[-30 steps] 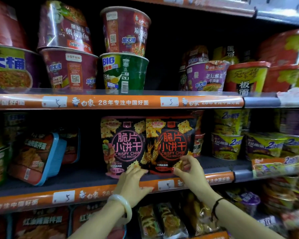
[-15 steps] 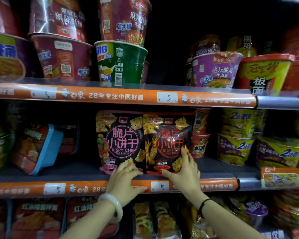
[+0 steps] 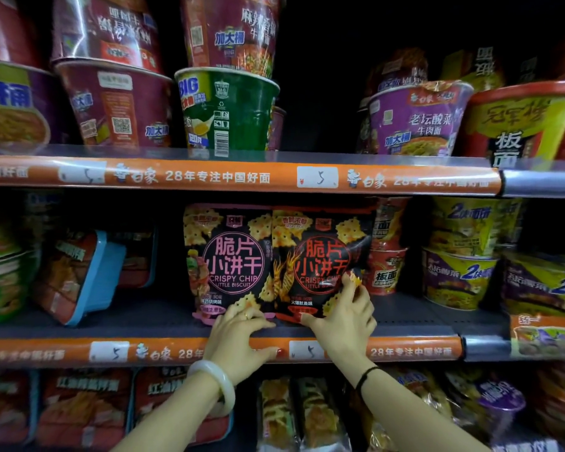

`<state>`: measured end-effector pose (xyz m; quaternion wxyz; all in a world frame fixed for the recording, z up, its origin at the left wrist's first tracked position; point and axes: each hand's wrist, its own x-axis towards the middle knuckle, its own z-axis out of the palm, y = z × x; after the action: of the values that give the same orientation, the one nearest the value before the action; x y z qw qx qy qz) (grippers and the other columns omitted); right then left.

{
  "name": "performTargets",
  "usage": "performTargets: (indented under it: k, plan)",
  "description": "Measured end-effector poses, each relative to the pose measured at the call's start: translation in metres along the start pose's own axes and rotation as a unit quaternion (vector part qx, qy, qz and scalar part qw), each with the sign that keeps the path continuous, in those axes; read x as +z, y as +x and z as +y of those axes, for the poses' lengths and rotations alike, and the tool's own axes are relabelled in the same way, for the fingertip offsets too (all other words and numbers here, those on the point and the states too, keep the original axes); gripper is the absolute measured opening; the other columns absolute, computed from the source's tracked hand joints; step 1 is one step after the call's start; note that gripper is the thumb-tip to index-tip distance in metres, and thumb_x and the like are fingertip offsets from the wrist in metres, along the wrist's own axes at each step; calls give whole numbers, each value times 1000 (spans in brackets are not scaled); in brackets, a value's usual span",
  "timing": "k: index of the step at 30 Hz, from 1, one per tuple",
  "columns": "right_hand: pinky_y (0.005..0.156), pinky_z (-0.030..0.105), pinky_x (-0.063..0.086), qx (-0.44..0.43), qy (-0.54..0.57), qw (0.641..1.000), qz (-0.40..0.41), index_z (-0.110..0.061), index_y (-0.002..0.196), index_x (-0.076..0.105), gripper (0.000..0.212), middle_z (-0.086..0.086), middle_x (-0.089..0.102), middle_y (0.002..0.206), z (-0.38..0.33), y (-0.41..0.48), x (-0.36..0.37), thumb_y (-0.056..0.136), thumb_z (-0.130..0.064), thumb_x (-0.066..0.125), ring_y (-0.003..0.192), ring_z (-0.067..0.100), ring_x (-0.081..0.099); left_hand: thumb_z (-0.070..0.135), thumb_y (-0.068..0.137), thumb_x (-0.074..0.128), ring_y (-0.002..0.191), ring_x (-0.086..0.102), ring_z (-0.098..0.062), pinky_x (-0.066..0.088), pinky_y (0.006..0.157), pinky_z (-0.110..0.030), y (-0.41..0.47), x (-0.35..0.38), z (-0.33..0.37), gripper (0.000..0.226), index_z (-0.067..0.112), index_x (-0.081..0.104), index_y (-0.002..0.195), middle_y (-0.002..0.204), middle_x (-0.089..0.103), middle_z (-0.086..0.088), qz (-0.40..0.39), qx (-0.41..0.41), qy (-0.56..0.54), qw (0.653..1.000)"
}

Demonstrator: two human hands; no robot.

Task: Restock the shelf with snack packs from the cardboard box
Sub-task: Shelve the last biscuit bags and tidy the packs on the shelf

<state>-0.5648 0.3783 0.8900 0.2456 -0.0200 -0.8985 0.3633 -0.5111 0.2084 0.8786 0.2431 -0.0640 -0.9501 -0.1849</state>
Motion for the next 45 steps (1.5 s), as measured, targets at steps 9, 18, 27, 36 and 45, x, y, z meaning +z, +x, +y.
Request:
performTargets:
  k: [9,18,27,36,45]
  plan:
    - [114,48,18,5,41,999,-28,-26,148,12,112,14,14,155,2,-3,-11,62,-49,81,143,33,14,48,77,65,118,34,-7,20,93,-22,-1,-1,3,42,37,60,117,112,44,26,-6,-15,-5,1000]
    - [111,47,21,-38,30,998,-47,-24,143,26,87,8,29,146,19,-8,-39,74,-43,74,137,29,25,42,69,72,114,45,-17,32,107,-36,-2,-4,16,29,45,61,96,102,49,16,24,-113,-155,981]
    - [80,40,52,-108,104,981,-127,-20,110,53,35,-4,55,103,28,-16,-62,80,-29,69,94,20,59,29,73,74,106,47,-14,39,97,-33,-11,-5,35,22,28,67,94,94,51,12,62,-78,-155,983]
    - [68,34,53,-162,24,939,-302,-14,90,63,18,6,67,81,54,-34,-51,79,-26,73,72,19,63,22,76,74,64,53,-8,47,64,-19,-44,24,44,16,24,62,87,77,62,3,-51,-115,-209,970]
    - [77,43,57,-164,-75,894,-410,-15,94,62,15,9,68,95,93,-54,-4,80,-19,64,87,28,65,21,75,74,81,58,-13,51,79,-25,-71,70,14,34,11,65,106,89,62,1,-176,-169,-144,959]
